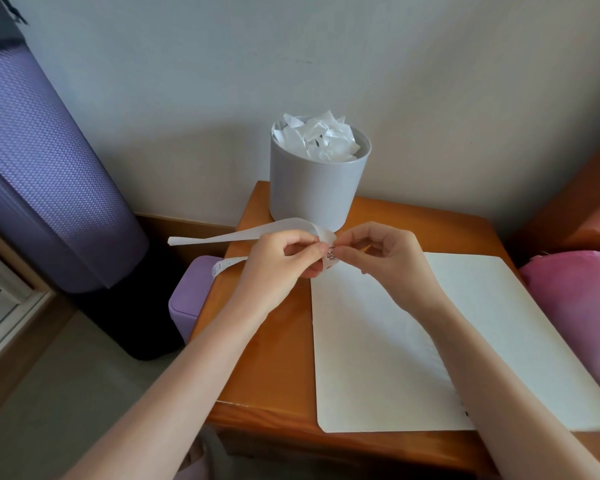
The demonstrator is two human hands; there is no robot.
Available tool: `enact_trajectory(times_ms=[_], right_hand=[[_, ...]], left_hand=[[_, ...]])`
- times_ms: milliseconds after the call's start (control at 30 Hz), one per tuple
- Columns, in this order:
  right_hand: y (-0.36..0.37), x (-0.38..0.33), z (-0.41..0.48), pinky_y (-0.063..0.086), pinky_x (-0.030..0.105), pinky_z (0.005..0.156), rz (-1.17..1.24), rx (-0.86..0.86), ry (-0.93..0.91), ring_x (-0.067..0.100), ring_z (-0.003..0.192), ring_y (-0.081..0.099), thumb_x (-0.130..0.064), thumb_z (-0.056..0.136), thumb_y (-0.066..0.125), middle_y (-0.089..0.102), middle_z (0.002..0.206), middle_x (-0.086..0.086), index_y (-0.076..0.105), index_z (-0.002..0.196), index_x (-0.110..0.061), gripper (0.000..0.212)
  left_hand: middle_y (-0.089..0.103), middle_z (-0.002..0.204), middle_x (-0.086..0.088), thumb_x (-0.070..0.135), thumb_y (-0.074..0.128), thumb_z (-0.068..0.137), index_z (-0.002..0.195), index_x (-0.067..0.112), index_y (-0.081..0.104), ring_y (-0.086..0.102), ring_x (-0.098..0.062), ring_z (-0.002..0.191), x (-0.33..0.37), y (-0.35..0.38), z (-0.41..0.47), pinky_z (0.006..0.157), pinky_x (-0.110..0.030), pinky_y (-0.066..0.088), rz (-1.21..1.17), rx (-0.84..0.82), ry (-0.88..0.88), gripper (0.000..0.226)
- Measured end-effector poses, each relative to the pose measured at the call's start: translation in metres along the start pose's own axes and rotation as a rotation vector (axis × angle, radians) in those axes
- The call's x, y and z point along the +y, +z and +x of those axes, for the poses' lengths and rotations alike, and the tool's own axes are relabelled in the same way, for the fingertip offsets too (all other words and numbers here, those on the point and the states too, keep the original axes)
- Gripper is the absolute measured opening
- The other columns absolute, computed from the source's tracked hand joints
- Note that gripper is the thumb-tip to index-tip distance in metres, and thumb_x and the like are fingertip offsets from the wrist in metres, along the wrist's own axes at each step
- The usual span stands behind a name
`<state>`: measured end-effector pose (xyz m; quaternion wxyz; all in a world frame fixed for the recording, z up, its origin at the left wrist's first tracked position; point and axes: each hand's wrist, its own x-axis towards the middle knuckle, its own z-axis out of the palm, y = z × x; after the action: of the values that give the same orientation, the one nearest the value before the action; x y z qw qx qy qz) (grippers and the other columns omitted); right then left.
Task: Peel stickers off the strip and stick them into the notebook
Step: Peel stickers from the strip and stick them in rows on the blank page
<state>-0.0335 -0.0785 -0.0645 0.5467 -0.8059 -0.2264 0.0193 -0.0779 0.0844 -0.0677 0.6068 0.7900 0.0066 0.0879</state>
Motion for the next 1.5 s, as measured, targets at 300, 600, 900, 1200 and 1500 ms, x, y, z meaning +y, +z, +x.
enact_trajectory(times_ms=[300, 600, 900, 1200, 1500], right_hand=[[0.000, 0.001, 0.000, 0.047, 0.018, 0.058, -0.012, 0.012, -0.020, 0.007, 0.069, 0.060, -0.013, 0.081, 0.071, 0.071, 0.082, -0.001, 0.071, 0.088, -0.014, 0.008], [0.001, 0.002, 0.000, 0.046, 0.019, 0.060, -0.033, -0.004, -0.028, 0.006, 0.070, 0.060, -0.014, 0.082, 0.071, 0.071, 0.082, -0.005, 0.071, 0.089, -0.015, 0.008], [0.002, -0.002, -0.001, 0.045, 0.022, 0.064, -0.202, -0.026, -0.057, 0.008, 0.079, 0.056, -0.020, 0.084, 0.068, 0.064, 0.090, -0.011, 0.067, 0.086, -0.021, 0.002], [-0.001, -0.009, 0.000, 0.043, 0.019, 0.068, -0.178, -0.051, -0.063, 0.007, 0.078, 0.055, -0.021, 0.086, 0.066, 0.062, 0.090, -0.009, 0.064, 0.081, -0.028, 0.009], [-0.025, 0.012, 0.010, 0.032, 0.004, 0.042, -0.136, 0.099, 0.300, -0.005, 0.043, 0.048, -0.014, 0.082, 0.071, 0.066, 0.068, -0.003, 0.070, 0.082, -0.011, 0.004]], left_hand=[[0.064, 0.076, 0.015, 0.024, 0.061, 0.088, 0.093, 0.025, 0.063, 0.066, 0.004, 0.068, -0.003, 0.000, 0.002, 0.060, -0.006, 0.049, 0.000, -0.006, 0.003, 0.005], [0.066, 0.076, 0.013, 0.026, 0.061, 0.089, 0.085, 0.030, 0.063, 0.068, -0.004, 0.072, 0.000, 0.000, 0.000, 0.061, -0.007, 0.051, -0.033, -0.017, -0.016, 0.006], [0.067, 0.072, 0.011, 0.025, 0.062, 0.088, 0.073, 0.036, 0.061, 0.069, -0.007, 0.068, -0.002, 0.002, 0.000, 0.065, -0.017, 0.056, -0.037, 0.033, -0.044, 0.019], [0.064, 0.070, 0.014, 0.023, 0.060, 0.089, 0.078, 0.031, 0.061, 0.065, 0.005, 0.063, -0.004, 0.000, 0.002, 0.055, -0.008, 0.051, -0.007, 0.089, -0.046, 0.015], [0.065, 0.072, 0.009, 0.022, 0.057, 0.091, 0.090, 0.020, 0.067, 0.067, -0.009, 0.068, -0.008, -0.003, 0.002, 0.061, -0.014, 0.055, 0.065, 0.153, -0.027, 0.010]])
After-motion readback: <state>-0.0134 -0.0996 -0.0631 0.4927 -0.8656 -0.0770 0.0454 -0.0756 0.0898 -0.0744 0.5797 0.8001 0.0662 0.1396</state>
